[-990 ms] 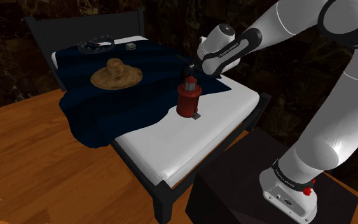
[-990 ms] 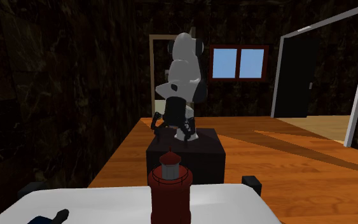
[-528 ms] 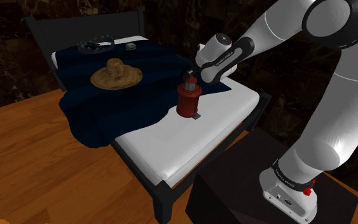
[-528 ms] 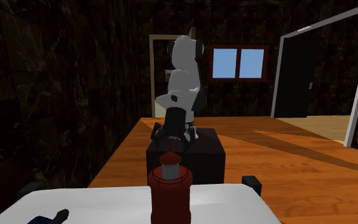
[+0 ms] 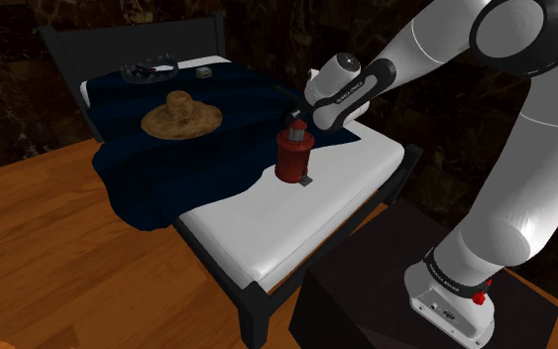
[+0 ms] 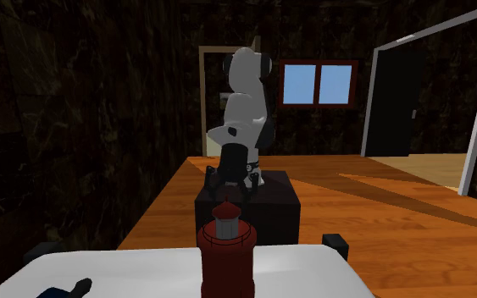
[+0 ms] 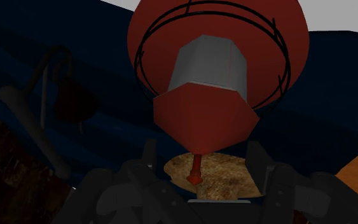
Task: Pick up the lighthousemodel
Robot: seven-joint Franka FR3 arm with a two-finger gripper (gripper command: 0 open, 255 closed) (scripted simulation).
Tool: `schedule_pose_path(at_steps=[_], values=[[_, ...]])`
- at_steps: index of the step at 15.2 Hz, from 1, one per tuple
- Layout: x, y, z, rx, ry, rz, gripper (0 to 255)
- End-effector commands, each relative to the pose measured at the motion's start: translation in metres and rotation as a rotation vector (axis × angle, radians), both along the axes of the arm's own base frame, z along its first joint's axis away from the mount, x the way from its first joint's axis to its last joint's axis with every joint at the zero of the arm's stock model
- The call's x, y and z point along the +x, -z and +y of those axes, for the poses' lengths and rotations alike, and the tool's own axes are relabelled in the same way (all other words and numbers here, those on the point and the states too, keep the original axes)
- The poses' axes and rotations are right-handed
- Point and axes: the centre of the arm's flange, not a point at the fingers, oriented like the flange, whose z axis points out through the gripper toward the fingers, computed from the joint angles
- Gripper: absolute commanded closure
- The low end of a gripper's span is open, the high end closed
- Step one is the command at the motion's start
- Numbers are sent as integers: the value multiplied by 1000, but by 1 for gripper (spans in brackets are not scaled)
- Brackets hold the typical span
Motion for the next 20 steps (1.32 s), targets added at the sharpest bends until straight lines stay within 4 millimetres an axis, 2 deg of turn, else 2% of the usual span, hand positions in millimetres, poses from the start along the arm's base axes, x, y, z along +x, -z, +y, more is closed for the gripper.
schedule_pose_path(at_steps=[1, 3, 18, 20], values=[[0, 1, 0, 0, 1, 3, 255], [0, 2, 0, 0, 1, 3, 255], [0, -78, 0, 0, 1, 3, 255], [0, -78, 0, 0, 1, 3, 255]])
